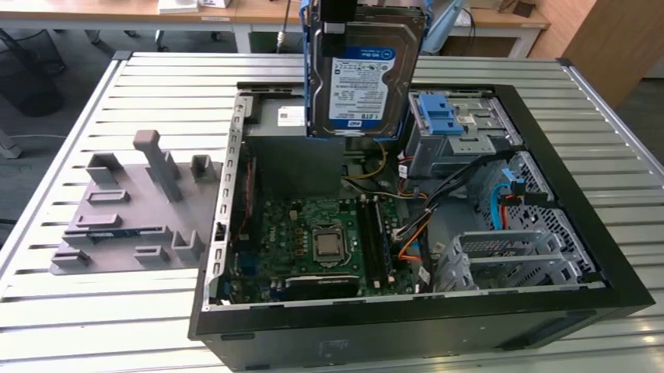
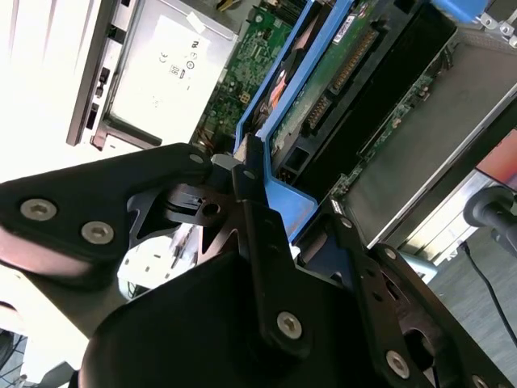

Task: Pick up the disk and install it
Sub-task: 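Insert the disk into the insertion slot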

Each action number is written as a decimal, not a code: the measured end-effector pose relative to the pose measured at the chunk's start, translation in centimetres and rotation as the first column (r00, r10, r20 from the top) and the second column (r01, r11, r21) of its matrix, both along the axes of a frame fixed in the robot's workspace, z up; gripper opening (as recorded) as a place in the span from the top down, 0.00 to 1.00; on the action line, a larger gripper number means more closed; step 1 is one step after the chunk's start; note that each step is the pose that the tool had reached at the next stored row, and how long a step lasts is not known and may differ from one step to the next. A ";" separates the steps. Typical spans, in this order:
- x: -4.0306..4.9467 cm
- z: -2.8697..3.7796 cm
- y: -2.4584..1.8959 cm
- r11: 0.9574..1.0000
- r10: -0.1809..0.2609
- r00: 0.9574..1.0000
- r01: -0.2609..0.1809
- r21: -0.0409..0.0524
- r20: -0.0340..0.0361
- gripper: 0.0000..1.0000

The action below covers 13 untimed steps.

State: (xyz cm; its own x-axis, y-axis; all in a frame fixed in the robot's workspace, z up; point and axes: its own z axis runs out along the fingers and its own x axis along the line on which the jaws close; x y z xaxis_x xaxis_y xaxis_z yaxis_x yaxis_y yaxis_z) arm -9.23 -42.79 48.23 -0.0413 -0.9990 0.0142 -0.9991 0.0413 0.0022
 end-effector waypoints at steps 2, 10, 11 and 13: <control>0.04 0.00 0.00 1.000 0.000 1.000 0.000 0.000 0.000 0.64; 0.07 -0.01 -0.05 1.000 0.000 1.000 0.000 0.000 0.000 0.64; 0.07 -0.02 -0.09 1.000 0.000 1.000 0.000 0.000 0.000 0.64; 0.06 -0.03 -0.29 1.000 0.000 1.000 0.000 0.001 0.003 0.64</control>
State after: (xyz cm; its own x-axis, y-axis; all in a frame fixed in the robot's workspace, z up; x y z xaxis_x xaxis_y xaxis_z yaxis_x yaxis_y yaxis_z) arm -9.17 -43.08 48.21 -0.0413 -0.9991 0.0134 -0.9991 0.0413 -0.0008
